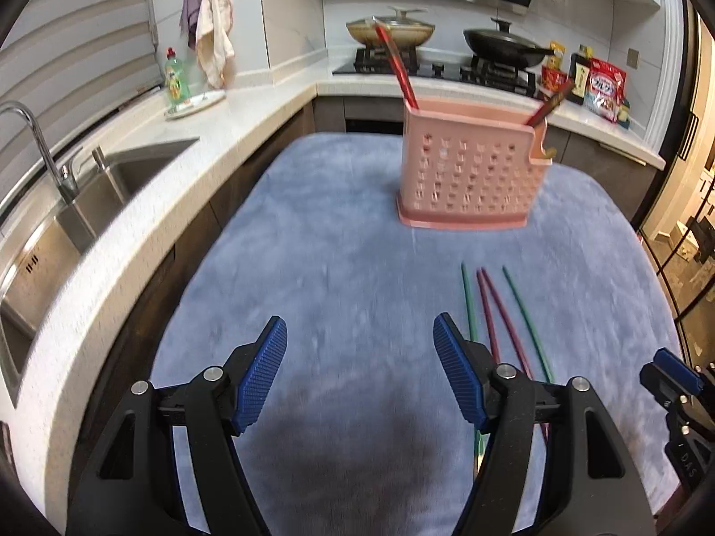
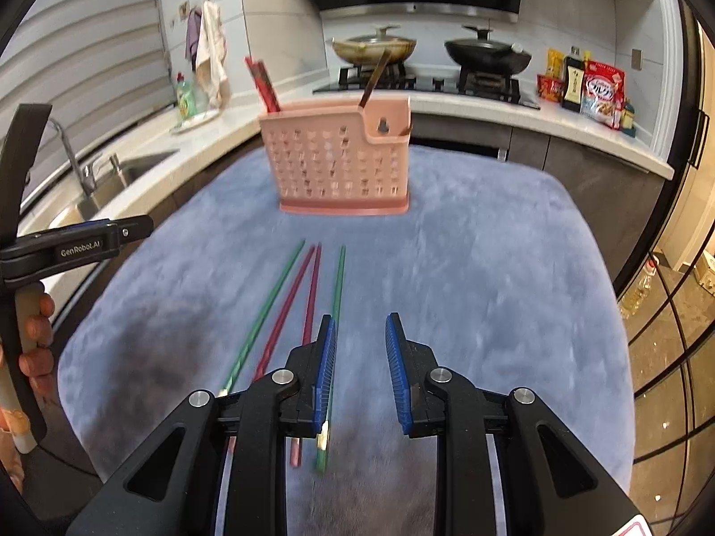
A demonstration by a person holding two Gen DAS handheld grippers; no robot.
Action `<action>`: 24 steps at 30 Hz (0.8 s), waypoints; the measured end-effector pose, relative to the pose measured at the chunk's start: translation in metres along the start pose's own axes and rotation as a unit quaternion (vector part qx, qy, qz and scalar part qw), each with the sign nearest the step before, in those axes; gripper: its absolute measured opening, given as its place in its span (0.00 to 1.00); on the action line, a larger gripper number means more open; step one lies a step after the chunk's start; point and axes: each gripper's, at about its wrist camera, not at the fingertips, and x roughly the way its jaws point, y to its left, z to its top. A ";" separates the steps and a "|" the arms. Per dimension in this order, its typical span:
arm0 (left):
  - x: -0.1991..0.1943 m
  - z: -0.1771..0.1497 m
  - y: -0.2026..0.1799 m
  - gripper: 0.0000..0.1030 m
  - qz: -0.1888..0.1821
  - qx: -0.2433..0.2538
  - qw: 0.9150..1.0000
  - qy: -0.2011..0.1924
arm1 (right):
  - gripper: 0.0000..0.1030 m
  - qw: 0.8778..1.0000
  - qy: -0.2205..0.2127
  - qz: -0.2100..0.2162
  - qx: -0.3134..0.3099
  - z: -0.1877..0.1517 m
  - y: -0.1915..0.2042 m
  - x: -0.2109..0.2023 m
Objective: Organize utensils
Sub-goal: 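Move both open tools back down to the remaining chopsticks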
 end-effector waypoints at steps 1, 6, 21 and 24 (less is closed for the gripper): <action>0.001 -0.004 0.000 0.63 0.000 0.000 1.000 0.004 | 0.23 1.000 0.009 0.004 0.002 -0.009 0.001 0.003; 0.005 -0.030 -0.002 0.63 -0.004 0.005 1.000 0.025 | 0.23 0.999 0.041 0.013 0.008 -0.039 0.009 0.017; 0.017 -0.071 -0.014 0.63 -0.018 0.016 0.998 0.060 | 0.19 0.997 0.082 0.010 0.005 -0.075 0.018 0.042; 0.019 -0.075 -0.017 0.63 -0.022 0.019 0.997 0.066 | 0.14 0.996 0.084 0.008 0.006 -0.077 0.017 0.044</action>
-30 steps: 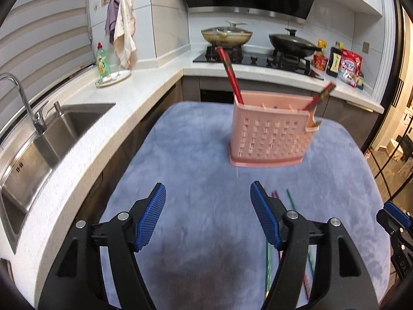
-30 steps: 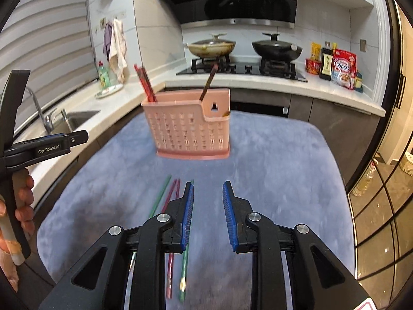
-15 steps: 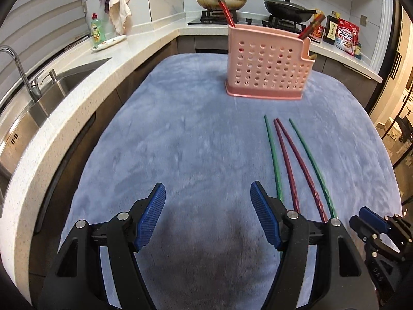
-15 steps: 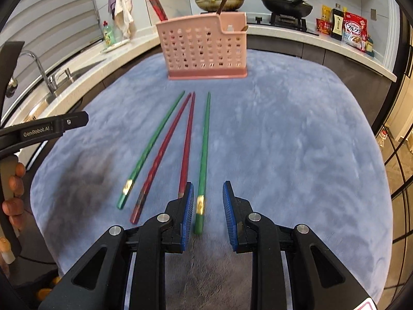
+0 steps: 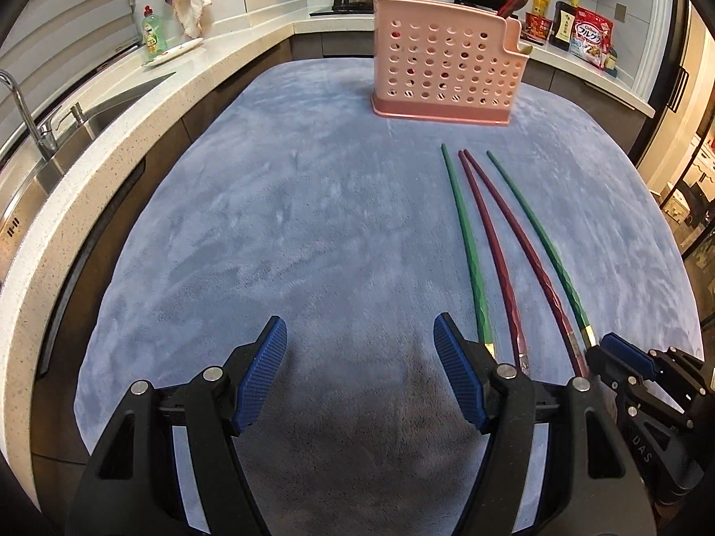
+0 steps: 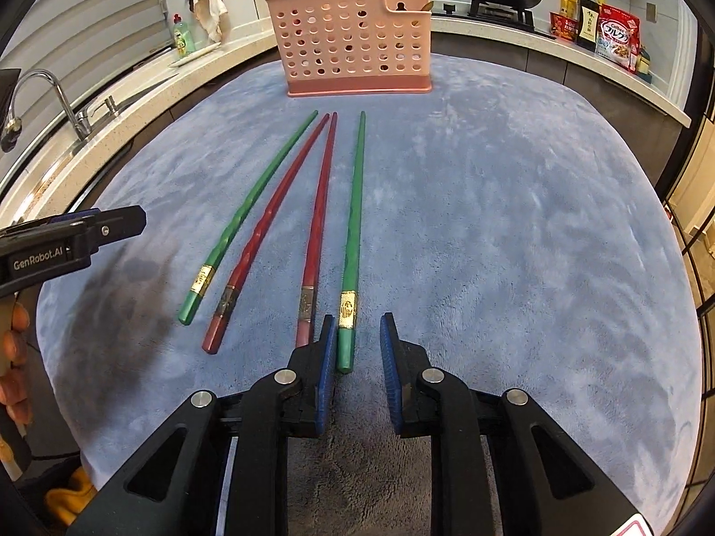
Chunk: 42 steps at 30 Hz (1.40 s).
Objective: Organize utensils
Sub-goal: 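Move both open tools back down to the remaining chopsticks, then close the left tool on a green chopstick while the right tool grasps another green chopstick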
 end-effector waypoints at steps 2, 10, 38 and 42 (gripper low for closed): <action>0.001 -0.002 -0.003 0.66 -0.001 0.003 1.000 0.003 | 0.10 1.000 0.001 -0.002 -0.001 -0.001 0.000 0.001; 0.003 -0.010 -0.018 0.72 -0.013 0.017 1.000 0.007 | 0.07 1.000 -0.003 -0.003 0.007 -0.001 -0.007 0.000; 0.022 -0.022 -0.033 0.26 -0.038 0.015 0.999 0.029 | 0.07 0.999 -0.001 0.003 0.031 -0.007 -0.019 -0.003; 0.022 -0.021 -0.030 0.10 -0.043 0.013 0.998 0.032 | 0.07 1.000 -0.001 0.003 0.031 -0.008 -0.019 -0.003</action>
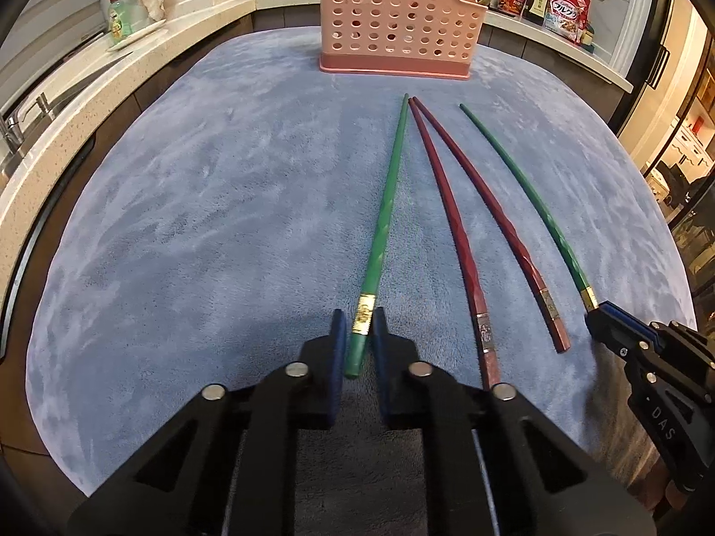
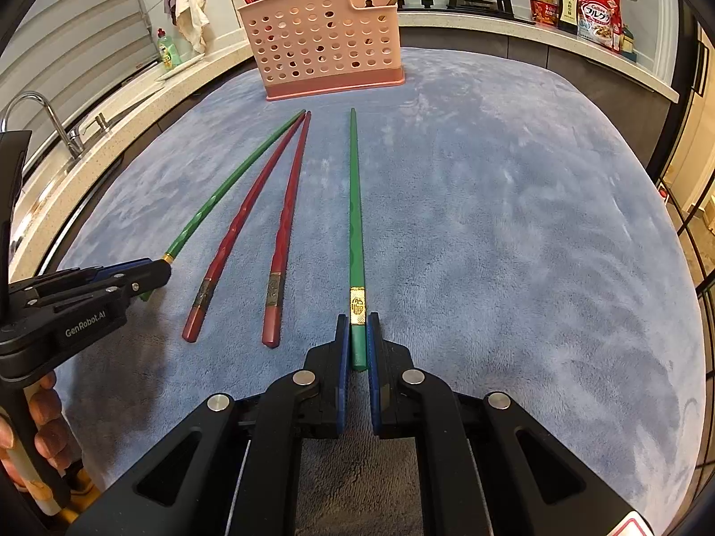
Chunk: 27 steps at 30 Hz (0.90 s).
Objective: Organize utensils
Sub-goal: 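Close the left tool on a green chopstick while the right tool grasps another green chopstick, then lift both green chopsticks and carry both tools over the pink holder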
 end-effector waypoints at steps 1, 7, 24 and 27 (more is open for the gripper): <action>0.000 0.000 0.000 0.10 -0.001 -0.001 1.000 0.001 | 0.07 1.000 -0.001 0.000 0.000 0.000 0.000 -0.001; -0.005 -0.001 0.002 0.09 -0.006 0.001 1.000 0.008 | 0.07 1.000 -0.007 0.001 0.002 0.003 -0.001 -0.013; -0.084 0.049 0.028 0.07 -0.032 -0.043 0.996 -0.066 | 0.07 0.993 -0.114 0.012 0.019 0.068 -0.016 -0.105; -0.099 0.066 0.031 0.07 -0.035 -0.046 0.994 -0.087 | 0.07 0.990 -0.141 0.013 0.019 0.088 -0.019 -0.121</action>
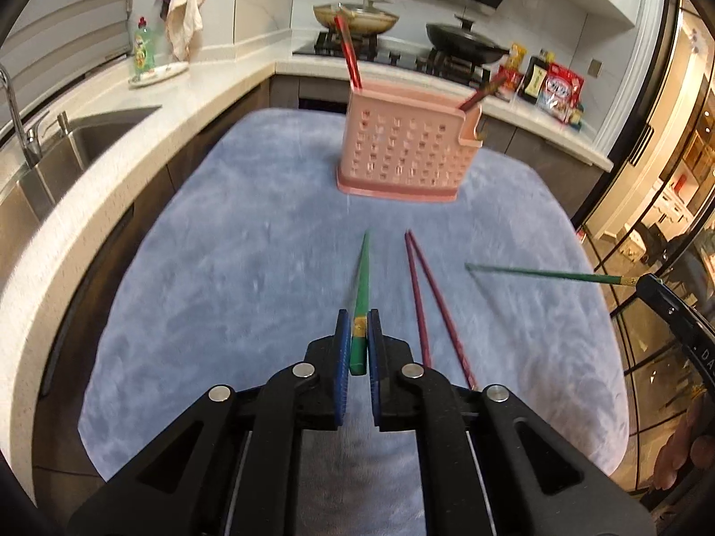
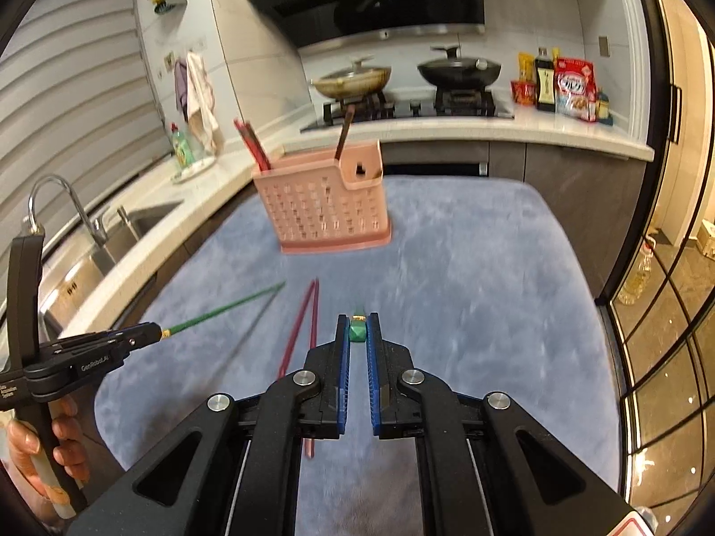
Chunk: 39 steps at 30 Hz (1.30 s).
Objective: Organize utensils
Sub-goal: 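Lift both green chopsticks and carry both tools over the pink holder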
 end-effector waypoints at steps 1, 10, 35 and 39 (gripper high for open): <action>-0.003 0.006 0.000 0.07 0.000 0.000 1.000 -0.007 | 0.07 1.000 -0.007 0.001 0.001 0.007 0.000 -0.002; -0.012 0.059 0.000 0.06 0.014 0.006 0.999 -0.048 | 0.07 0.999 -0.052 0.003 0.014 0.056 -0.006 -0.006; -0.054 0.239 -0.022 0.00 0.007 0.010 0.984 -0.179 | 0.07 0.983 -0.141 0.102 0.059 0.225 0.009 0.033; -0.056 0.265 -0.029 0.00 0.000 0.010 0.980 -0.198 | 0.07 0.982 -0.146 0.101 0.056 0.244 0.014 0.048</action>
